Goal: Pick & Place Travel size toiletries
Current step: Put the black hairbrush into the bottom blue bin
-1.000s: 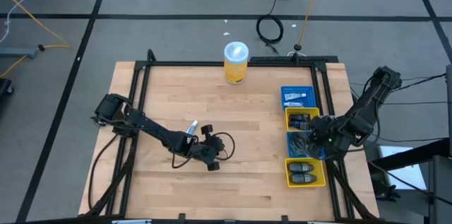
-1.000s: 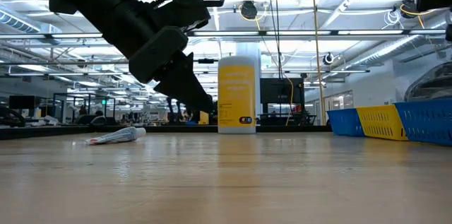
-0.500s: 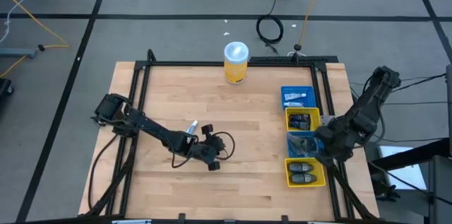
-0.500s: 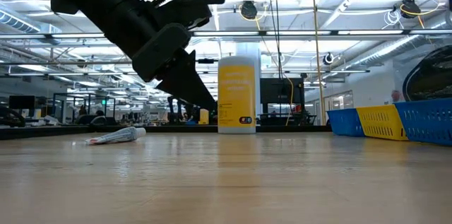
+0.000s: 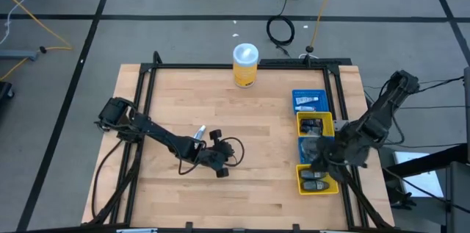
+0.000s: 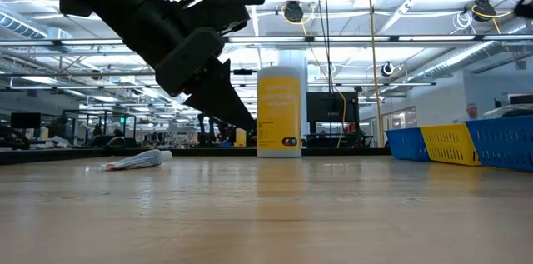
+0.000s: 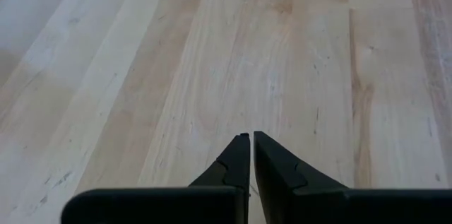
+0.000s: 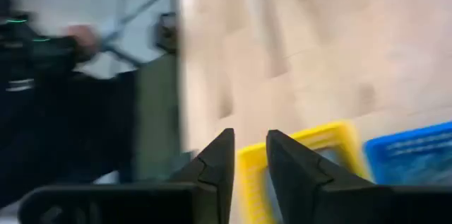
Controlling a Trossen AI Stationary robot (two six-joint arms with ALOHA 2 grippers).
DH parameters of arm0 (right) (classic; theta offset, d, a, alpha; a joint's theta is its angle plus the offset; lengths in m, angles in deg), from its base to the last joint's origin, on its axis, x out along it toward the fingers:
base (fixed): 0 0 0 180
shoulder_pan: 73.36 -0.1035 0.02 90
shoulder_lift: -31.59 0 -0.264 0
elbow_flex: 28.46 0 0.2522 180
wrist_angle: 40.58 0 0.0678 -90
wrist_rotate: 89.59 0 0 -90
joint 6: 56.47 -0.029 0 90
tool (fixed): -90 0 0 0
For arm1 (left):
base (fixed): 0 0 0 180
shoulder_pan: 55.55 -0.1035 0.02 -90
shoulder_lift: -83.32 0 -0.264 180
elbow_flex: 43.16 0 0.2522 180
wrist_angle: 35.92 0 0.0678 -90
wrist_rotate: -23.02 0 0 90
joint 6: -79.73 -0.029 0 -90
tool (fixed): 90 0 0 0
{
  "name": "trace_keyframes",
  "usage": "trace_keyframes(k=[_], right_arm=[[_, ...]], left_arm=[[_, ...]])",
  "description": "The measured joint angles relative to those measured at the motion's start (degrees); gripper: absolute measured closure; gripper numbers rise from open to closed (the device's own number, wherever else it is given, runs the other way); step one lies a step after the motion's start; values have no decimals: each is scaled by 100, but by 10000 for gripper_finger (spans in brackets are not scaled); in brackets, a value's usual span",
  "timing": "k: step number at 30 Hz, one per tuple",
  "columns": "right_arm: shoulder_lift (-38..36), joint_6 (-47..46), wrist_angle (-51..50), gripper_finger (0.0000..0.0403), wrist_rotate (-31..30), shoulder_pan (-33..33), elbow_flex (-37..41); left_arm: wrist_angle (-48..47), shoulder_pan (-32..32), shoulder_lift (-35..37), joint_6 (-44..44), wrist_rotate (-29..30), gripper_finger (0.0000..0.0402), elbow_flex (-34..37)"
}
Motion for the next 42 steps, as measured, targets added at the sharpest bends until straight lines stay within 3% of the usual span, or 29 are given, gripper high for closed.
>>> trace_keyframes(k=[10,20,23,35,38,42], right_arm=[[1208,32,-1357,395,-19,1437,4],[1777,-1037,-3082,402,-50,1987,4],[1850,-972,-3107,402,-14,1987,2],[2302,782,-2030,402,884,1987,2],[2270,730,-2016,402,870,1984,2],[1962,581,-2006,402,387,1984,2]], left_arm=[[-2,-26,0,-20,1,378,0],[-7,-28,0,-17,2,378,0],[-7,-28,0,-15,2,378,0],[-11,-28,0,17,2,378,0],[-11,-28,0,15,2,378,0],[-13,-28,0,15,2,378,0]])
